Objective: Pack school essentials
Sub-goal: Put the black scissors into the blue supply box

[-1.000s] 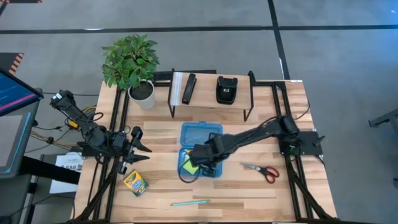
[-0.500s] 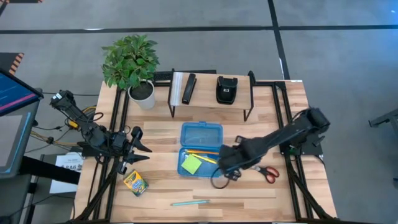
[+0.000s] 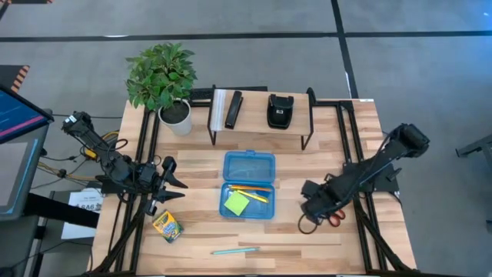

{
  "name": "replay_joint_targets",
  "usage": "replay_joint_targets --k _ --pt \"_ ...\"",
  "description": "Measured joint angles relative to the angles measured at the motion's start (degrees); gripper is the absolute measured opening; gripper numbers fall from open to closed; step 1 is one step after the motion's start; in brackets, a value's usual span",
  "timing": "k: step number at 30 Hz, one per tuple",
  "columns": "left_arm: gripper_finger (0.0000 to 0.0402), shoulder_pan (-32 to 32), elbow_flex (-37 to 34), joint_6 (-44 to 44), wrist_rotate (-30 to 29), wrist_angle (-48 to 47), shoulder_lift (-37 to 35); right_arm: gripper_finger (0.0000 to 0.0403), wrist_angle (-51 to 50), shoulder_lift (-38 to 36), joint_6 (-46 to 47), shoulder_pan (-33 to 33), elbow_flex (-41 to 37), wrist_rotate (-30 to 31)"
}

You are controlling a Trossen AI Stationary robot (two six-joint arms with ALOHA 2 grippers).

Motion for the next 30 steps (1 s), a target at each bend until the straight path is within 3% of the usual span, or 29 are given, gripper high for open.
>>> replay_joint_targets --k 9,15,23,30 --pt "0.0107 0.0 0.0 0.0 0.0 0.0 0.0 0.0213 0.1 0.1 6.4 5.2 -0.6 -7.1" --pt "0.0107 0.0 0.0 0.0 0.0 0.0 0.0 0.0234 0.2 0.1 11.8 7.2 -1.4 -8.2" --pt "0.0107 0.0 0.0 0.0 0.0 0.0 0.0 0.023 10.4 -3.6 19.4 10.5 -13.2 -11.6" --pt "0.0107 0.0 0.0 0.0 0.0 0.3 0.0 0.0227 14.4 -4.8 22.1 12.2 -17.6 -11.3"
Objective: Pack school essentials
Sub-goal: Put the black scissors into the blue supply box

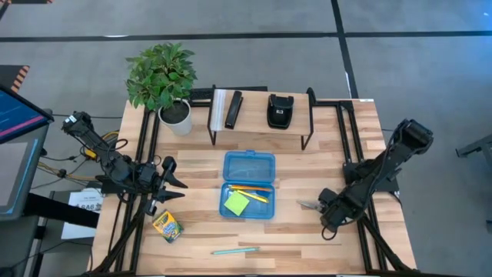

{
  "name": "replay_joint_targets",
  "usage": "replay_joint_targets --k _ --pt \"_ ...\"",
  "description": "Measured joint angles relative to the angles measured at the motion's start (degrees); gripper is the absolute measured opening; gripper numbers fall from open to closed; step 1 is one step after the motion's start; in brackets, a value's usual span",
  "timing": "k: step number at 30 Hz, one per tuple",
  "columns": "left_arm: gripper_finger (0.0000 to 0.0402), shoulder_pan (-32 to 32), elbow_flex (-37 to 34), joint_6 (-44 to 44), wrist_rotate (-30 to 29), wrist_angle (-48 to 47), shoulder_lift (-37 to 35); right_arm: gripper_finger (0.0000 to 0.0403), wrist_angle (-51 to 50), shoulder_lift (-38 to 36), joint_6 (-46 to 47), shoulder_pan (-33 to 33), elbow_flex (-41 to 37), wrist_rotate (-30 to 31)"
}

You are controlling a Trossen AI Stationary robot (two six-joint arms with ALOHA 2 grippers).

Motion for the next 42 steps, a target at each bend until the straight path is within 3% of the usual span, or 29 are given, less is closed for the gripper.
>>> replay_joint_targets --k 10,19,23,35,42 --pt "0.0107 0.0 0.0 0.0 0.0 0.2 0.0 0.0209 3.4 6.0 -2.0 0.1 -1.1 -0.2" --pt "0.0107 0.0 0.0 0.2 0.0 0.2 0.0 0.0077 6.0 6.5 -5.0 -1.5 -0.6 -0.1" --pt "0.0107 0.0 0.0 0.1 0.0 0.2 0.0 0.004 6.3 5.5 -5.2 -2.1 -0.6 -0.4" --pt "0.0107 0.0 0.0 0.2 0.0 0.2 0.0 0.0028 0.1 0.4 -6.7 -3.6 7.1 7.5" --pt "0.0107 0.0 0.0 0.1 -0.1 0.4 0.0 0.0004 -0.8 1.5 -16.4 -9.3 13.8 12.1"
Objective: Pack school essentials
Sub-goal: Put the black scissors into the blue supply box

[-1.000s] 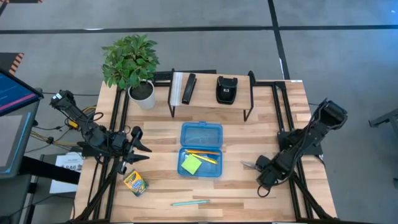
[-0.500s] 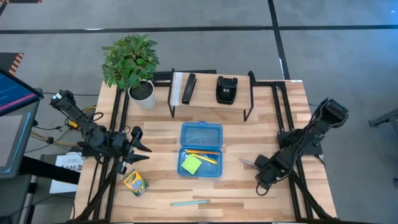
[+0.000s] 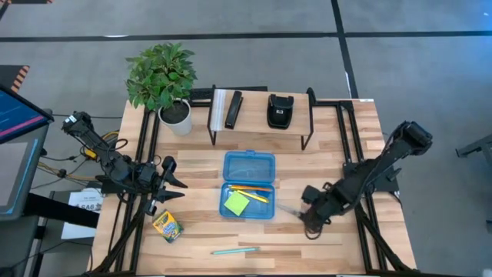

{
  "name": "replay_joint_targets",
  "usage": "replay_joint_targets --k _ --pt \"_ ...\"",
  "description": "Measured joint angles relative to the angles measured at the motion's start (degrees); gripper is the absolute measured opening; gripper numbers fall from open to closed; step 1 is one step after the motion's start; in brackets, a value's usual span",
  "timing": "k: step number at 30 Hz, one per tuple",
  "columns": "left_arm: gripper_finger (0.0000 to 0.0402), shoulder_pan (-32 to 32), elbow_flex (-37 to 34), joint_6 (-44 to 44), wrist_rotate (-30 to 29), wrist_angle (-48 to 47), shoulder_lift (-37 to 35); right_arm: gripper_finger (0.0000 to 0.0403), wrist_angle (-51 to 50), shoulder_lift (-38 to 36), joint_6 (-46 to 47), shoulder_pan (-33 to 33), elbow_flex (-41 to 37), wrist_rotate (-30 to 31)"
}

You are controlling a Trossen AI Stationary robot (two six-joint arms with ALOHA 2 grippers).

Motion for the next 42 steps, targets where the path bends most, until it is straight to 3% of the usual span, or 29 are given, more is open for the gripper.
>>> replay_joint_targets --k 8,19,23,28,34,42 --pt "0.0107 0.0 0.0 0.0 0.1 -0.1 0.0 0.0044 0.3 -0.2 -4.3 -4.9 0.9 -1.6" --pt "0.0107 0.0 0.0 -0.1 0.1 -0.2 0.0 0.0214 5.6 2.8 1.1 0.8 0.3 -2.8" --pt "0.0107 0.0 0.0 -0.3 0.2 -0.2 0.0 0.0244 6.4 8.0 3.3 3.7 0.3 -4.0" --pt "0.0107 0.0 0.0 -0.3 0.1 -0.2 0.0 0.0239 9.9 14.4 4.2 5.3 0.4 -6.2" --pt "0.0107 0.0 0.0 -0.3 0.1 -0.2 0.0 0.0206 9.6 20.6 3.6 5.1 0.9 -8.4" --pt "0.0107 0.0 0.0 -0.3 0.1 -0.2 0.0 0.0088 8.2 19.7 2.2 3.9 0.5 -9.0"
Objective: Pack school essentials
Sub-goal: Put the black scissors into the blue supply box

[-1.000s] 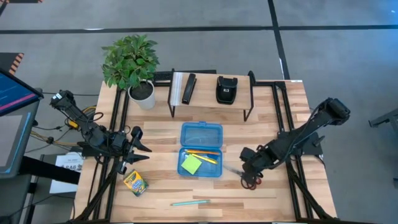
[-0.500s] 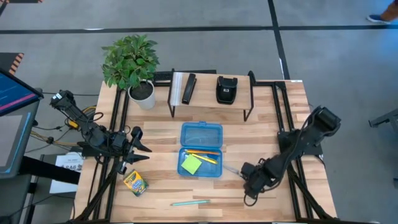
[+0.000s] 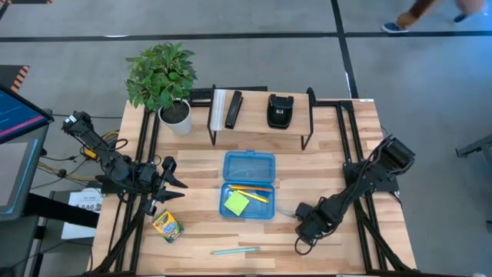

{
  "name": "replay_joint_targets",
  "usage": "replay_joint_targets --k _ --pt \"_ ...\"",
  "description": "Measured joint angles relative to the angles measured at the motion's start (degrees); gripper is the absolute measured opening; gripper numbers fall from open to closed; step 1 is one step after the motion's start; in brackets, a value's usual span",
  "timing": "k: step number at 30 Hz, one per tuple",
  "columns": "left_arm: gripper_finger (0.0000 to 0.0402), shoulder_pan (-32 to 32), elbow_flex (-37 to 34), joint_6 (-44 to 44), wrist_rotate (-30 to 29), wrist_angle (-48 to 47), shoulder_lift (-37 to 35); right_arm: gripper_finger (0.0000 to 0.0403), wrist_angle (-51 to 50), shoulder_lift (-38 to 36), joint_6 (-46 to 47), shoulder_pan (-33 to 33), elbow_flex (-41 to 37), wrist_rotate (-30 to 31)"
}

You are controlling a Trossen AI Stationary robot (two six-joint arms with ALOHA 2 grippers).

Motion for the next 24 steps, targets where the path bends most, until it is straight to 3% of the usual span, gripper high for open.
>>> replay_joint_targets --k 3,9,24 --pt "0.0107 0.0 0.0 0.0 0.0 0.0 0.0 0.0043 -0.8 -3.2 0.4 -1.0 -0.3 1.7" --pt "0.0107 0.0 0.0 0.0 0.0 0.0 0.0 0.0008 -4.2 -9.1 2.6 -2.6 -0.4 5.2" --pt "0.0107 0.0 0.0 0.2 0.0 0.0 0.0 0.0003 -9.6 -13.8 4.9 -2.0 1.7 7.3"
